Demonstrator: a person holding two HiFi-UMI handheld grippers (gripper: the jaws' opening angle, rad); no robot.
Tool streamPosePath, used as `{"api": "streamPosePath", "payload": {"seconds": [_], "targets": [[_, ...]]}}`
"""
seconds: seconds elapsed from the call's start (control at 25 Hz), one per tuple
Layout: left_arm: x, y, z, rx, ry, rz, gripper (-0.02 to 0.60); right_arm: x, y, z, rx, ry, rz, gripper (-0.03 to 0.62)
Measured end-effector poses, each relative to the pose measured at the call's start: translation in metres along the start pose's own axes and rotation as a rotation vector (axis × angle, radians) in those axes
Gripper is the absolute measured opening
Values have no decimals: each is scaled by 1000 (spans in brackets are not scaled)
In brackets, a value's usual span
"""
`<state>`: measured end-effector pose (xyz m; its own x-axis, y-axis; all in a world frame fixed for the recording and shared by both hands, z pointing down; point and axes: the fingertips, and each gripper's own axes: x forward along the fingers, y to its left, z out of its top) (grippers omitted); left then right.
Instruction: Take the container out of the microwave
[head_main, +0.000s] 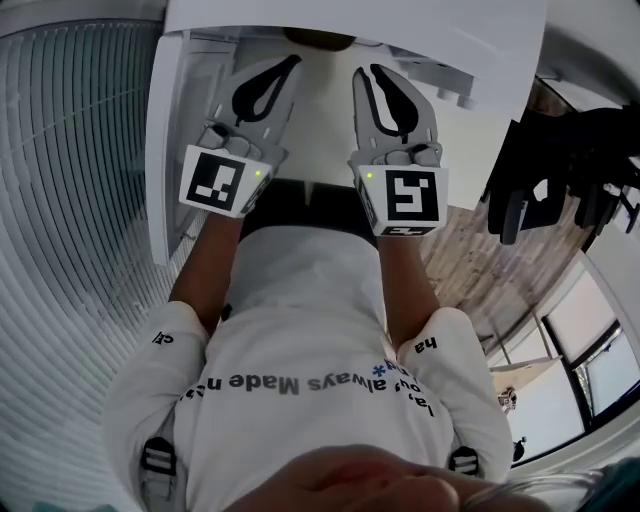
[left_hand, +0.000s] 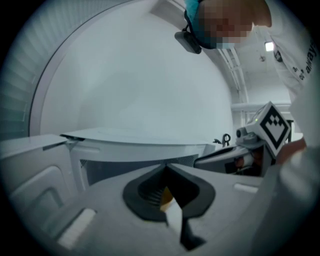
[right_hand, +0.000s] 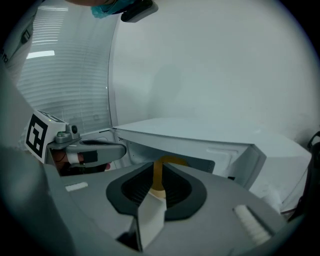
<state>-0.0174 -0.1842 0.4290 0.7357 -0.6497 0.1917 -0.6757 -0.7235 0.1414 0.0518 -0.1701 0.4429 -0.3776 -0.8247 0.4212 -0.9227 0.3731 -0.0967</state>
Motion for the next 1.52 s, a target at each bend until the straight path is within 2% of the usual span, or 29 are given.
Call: {"api": "streamPosePath", "payload": {"seconds": [0.28, 0.76, 1.2, 1.52], "targets": [[5, 14, -29, 5, 32, 18, 3, 24, -9, -24, 67, 37, -15, 75], [23, 46, -70, 3, 82, 65, 3, 69, -26, -58, 146, 121, -104, 118], [32, 62, -79, -30, 90, 92, 3, 95, -38, -70, 184, 162, -141, 156], [35, 67, -84, -37, 101, 98, 3, 112, -45, -75, 156, 190, -178, 156]]}}
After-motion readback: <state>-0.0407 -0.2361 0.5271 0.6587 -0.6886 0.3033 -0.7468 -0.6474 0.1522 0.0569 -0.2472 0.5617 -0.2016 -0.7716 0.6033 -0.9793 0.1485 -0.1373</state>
